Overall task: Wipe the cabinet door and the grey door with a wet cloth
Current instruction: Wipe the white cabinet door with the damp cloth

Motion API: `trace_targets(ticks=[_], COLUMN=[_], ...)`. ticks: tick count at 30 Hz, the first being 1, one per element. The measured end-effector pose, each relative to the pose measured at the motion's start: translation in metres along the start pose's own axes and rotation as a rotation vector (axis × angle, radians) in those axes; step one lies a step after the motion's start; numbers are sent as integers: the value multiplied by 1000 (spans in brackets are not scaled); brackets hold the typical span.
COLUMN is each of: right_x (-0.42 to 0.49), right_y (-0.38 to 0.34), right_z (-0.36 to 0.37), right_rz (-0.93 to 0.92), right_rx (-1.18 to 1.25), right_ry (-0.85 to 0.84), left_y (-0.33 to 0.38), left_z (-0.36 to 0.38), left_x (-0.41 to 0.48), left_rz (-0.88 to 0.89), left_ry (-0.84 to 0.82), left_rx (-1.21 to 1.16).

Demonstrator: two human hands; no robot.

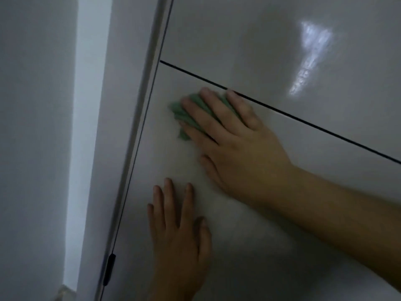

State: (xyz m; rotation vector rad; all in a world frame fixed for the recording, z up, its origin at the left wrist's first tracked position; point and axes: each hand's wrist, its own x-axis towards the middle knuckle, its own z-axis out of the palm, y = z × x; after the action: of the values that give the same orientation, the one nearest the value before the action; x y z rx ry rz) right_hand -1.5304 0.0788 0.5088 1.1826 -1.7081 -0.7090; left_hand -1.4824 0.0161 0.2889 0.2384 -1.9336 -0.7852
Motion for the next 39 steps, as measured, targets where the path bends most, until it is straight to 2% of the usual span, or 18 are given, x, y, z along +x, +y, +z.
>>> trace_targets(ticks=[2, 5, 8, 12, 14, 18, 22, 28, 32, 34, 36, 39], right_x=[14, -20, -37, 25, 38, -20, -44, 44, -22, -40, -12, 38], right_y=[-3, -14, -13, -10, -16, -27, -12, -15, -41, -40, -29, -25], right_z=[1, 5, 5, 9, 11, 22, 17, 3, 23, 21, 14, 2], right_rz=[-51, -195, -274, -142, -80, -227, -311, -103, -360, -454, -370, -57], right_rx=[14, 46, 60, 18, -11, 57, 79, 41, -16, 3, -1, -6], right_ry=[-32, -122, -136, 18, 36, 10, -22, -10, -89, -189, -168, -41], left_y=[-1, -6, -4, 1, 0, 6, 20, 25, 19, 19, 21, 22], left_z=[4, 7, 9, 13, 10, 3, -1, 2, 8, 14, 19, 26], left_x=[-3, -7, -11, -11, -11, -13, -28, -53, -62, -63, -63, -63], left_rz=[-37, -57, -89, -133, -140, -179, -311, -370, -322, -330, -340, -352], left_ry=[21, 55, 21, 27, 19, -18, -78, -155, -132, -107, -87, -61], left_rx=[-15, -44, -81, -140, -151, -81, -74, -100, -158, -181, -186, -188])
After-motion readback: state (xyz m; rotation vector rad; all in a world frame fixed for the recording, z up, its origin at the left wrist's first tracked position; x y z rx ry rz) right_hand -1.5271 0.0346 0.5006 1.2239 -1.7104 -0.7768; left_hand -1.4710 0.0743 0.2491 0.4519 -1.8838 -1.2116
